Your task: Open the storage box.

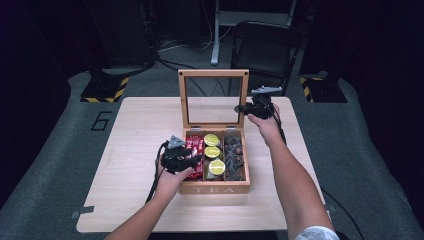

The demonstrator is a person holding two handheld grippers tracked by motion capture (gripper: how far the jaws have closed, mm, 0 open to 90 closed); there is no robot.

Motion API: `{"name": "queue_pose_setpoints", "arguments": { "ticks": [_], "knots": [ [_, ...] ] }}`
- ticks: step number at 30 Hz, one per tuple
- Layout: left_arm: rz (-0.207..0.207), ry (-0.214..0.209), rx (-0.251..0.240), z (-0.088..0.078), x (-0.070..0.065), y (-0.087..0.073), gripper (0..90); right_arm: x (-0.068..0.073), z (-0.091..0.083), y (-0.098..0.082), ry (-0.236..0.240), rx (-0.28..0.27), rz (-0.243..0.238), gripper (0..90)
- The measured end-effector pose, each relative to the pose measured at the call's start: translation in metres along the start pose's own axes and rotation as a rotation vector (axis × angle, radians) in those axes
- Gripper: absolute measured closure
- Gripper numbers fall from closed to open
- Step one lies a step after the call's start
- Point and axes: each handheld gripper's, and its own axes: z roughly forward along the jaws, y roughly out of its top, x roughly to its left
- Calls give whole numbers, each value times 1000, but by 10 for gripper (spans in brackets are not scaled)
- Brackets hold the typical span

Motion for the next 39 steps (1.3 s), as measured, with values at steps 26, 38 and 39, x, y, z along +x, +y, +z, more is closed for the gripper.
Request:
{"name": "queue_pose_setpoints", "arguments": {
  "ticks": [26, 38, 39],
  "knots": [
    [11, 136, 46, 16, -13, -7, 566, -2, 1, -1, 11, -5, 3, 646],
    [-9, 156, 45, 14, -12, -4, 727, -2, 0, 0, 13, -3, 3, 647],
    [-10, 154, 45, 14, -12, -3, 727, -2, 0, 0, 13, -3, 3, 647]
  ]
}}
